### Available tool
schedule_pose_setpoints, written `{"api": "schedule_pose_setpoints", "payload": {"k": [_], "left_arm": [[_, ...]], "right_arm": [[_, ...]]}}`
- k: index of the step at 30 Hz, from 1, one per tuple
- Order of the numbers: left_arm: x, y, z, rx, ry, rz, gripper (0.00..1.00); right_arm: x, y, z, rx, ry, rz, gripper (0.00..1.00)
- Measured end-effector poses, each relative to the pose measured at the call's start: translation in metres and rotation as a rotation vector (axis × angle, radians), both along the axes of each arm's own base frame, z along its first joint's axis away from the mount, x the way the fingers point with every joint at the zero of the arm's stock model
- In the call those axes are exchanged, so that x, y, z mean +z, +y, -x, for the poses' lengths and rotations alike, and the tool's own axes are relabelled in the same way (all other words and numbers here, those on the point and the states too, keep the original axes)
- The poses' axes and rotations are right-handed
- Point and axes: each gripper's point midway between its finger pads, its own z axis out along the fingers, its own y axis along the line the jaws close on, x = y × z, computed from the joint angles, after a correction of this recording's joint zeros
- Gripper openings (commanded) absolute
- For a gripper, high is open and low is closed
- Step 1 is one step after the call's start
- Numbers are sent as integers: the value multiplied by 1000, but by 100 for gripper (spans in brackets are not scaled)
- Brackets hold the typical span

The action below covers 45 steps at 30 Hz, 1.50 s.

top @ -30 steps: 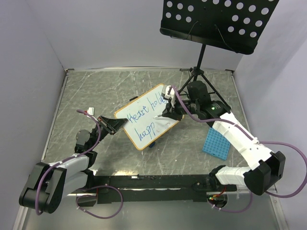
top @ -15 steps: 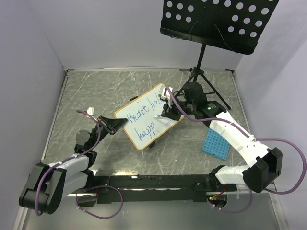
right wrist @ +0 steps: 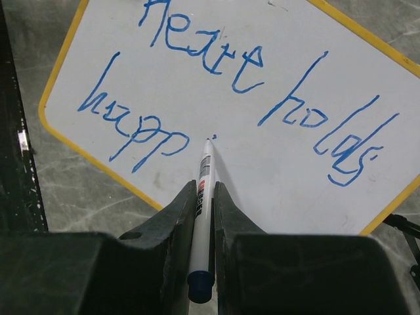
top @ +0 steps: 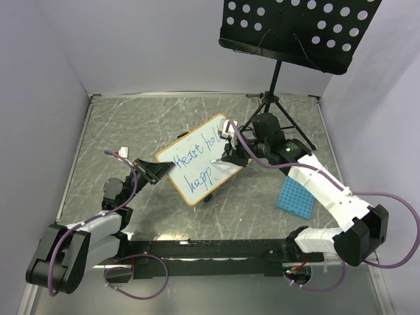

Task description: Write a sentence on the whiteboard

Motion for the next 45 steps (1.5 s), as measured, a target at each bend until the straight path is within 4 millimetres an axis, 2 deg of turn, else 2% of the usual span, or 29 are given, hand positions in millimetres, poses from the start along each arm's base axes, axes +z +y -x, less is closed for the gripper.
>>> {"api": "schedule_pose_setpoints", "payload": {"k": [4, 15, 26, 45], "left_arm": [[1, 0, 0, 0, -5, 1, 1], [1, 0, 0, 0, -4, 1, 1], [0, 0, 0, 2, -1, -4, 1], [-1, 2, -2, 11, 1, -3, 1]], "right_arm": [[4, -1, 6, 15, -2, -11, 0], [-5, -3, 13, 39, 23, 11, 0], [-13, -2, 12, 39, 46, 29, 0], [-11, -3, 2, -10, 17, 34, 0]]}}
